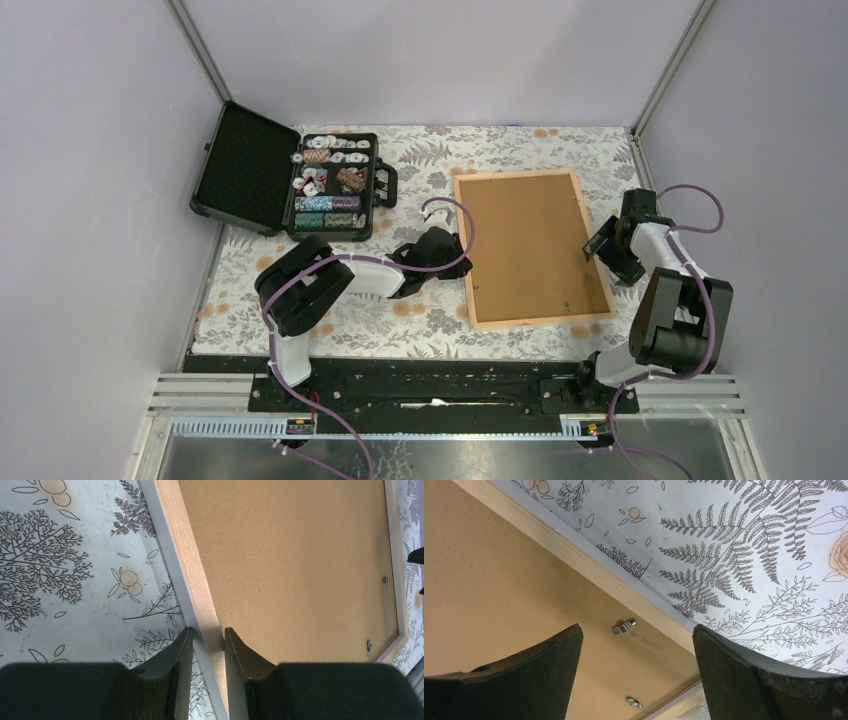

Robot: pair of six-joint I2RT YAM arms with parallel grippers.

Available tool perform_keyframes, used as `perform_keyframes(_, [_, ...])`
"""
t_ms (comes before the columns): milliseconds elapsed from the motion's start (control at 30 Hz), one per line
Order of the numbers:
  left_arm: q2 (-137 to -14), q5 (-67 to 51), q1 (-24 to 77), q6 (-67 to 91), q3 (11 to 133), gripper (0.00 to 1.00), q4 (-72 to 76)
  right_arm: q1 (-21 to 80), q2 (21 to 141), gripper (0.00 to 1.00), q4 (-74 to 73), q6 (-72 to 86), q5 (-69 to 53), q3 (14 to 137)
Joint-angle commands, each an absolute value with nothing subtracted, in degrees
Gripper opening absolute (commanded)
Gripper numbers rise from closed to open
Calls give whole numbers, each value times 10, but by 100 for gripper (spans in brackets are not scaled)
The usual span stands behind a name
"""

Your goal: Put the photo into the frame

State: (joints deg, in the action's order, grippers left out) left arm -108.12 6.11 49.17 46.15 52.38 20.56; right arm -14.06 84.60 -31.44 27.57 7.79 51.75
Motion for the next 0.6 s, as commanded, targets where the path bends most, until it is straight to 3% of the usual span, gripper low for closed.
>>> perform_keyframes(0, [-1108, 104, 469, 442, 517, 0, 145, -143, 870, 87, -344, 264, 80, 550])
perform_keyframes(467, [-1110, 100, 468, 442, 519, 0, 146, -145, 941, 77, -372, 241, 98, 575])
perform_keyframes(567, [-1110, 99, 468, 442, 519, 0, 146, -145, 939, 69, -372, 240, 92, 574])
